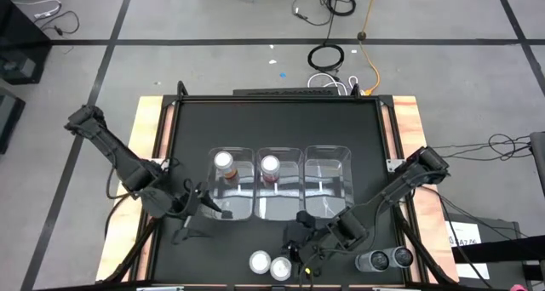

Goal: Sort soda cans
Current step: Put the pink soda can into the center transparent bin

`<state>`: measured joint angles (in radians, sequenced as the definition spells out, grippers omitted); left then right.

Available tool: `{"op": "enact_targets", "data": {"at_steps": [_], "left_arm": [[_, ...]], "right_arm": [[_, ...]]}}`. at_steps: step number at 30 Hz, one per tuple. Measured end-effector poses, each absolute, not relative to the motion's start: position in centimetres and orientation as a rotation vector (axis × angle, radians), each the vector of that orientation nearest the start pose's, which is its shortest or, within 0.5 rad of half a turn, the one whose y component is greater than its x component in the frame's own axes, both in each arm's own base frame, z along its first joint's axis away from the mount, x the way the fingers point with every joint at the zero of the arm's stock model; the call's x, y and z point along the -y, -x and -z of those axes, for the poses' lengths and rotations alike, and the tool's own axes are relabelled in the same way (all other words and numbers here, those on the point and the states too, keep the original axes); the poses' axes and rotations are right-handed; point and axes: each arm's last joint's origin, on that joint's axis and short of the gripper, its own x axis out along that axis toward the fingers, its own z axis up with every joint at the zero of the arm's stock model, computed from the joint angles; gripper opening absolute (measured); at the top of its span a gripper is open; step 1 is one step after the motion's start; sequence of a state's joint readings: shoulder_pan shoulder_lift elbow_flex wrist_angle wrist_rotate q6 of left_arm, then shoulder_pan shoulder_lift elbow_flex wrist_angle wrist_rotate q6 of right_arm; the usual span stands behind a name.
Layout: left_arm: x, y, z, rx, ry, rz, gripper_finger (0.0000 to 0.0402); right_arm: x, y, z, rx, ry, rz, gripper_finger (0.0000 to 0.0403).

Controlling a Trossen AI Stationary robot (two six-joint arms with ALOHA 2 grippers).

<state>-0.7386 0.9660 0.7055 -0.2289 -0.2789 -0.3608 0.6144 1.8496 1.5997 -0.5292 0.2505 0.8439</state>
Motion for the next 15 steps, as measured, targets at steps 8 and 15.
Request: {"op": "enact_targets", "data": {"at_steps": [8, 15], "left_arm": [[12.2, -13.3, -28.0, -0.512, 0.085, 0.391, 0.0380], [11.4, -11.5, -28.8, -0.486, 0.084, 0.417, 0.0380]], "right_arm": [[-23.7, -33.9, -28.7, -0.828, -0.579, -0.026, 0.0184], [-25.6, -33.9, -27.0, -0.843, -0.562, -0.055, 0.0249]]}}
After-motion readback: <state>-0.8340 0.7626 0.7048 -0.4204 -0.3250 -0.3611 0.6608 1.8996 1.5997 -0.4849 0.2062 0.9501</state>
